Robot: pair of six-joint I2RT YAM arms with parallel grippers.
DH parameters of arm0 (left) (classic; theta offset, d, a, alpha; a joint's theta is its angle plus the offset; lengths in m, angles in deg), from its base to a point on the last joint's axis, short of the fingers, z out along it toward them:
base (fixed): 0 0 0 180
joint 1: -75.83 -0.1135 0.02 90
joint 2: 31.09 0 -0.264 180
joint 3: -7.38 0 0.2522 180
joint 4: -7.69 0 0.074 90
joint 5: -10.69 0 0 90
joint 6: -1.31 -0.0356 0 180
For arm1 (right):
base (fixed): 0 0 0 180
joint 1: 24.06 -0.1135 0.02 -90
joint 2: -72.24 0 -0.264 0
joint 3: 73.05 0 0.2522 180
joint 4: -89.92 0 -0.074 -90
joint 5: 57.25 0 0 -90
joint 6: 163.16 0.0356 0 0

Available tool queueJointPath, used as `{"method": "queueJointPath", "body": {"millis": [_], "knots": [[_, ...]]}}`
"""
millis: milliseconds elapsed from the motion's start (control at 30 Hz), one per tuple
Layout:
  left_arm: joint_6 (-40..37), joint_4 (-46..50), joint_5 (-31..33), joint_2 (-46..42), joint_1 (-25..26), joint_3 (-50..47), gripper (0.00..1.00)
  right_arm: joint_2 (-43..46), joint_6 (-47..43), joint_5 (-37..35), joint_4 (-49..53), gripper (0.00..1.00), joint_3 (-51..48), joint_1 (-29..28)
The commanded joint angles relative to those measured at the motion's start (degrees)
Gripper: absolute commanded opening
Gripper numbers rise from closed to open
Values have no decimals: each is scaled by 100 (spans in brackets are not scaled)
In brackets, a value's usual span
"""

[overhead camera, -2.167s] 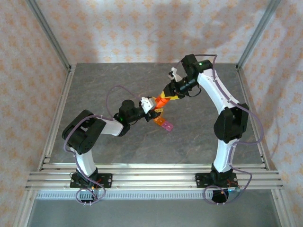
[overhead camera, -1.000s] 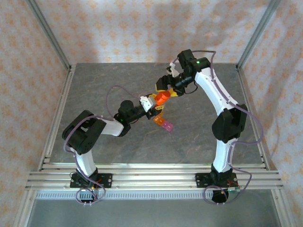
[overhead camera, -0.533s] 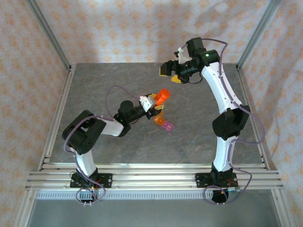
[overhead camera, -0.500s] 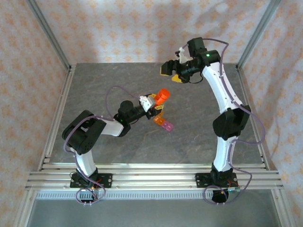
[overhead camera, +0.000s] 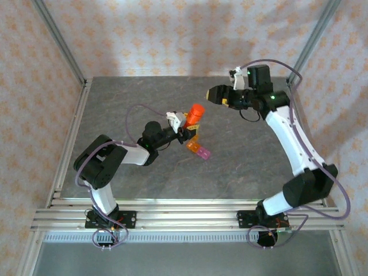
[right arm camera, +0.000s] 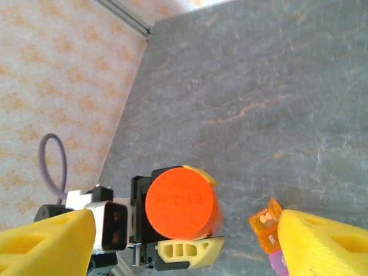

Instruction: Sort the pills into containers

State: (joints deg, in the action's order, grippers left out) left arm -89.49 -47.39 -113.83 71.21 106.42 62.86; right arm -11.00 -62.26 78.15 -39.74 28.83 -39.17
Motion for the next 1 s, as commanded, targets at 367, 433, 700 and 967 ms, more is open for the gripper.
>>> {"method": "queueJointPath", "body": {"millis": [367,433,700,967], "knots": [[1285,-385,-1022,-419,-97,464,0,624,158,406,-1869,86,-1068,-42],[1344,-385,-1084,-397,-96,504,0,567,140,449,-1868,86,-1054,-90],[1508,-385,-1189,-331,-97,628,0,183,9,426,-1716,86,-834,-420],[1546,-385,-1222,-326,-95,636,0,-20,-55,443,-1594,83,-693,-553]]}}
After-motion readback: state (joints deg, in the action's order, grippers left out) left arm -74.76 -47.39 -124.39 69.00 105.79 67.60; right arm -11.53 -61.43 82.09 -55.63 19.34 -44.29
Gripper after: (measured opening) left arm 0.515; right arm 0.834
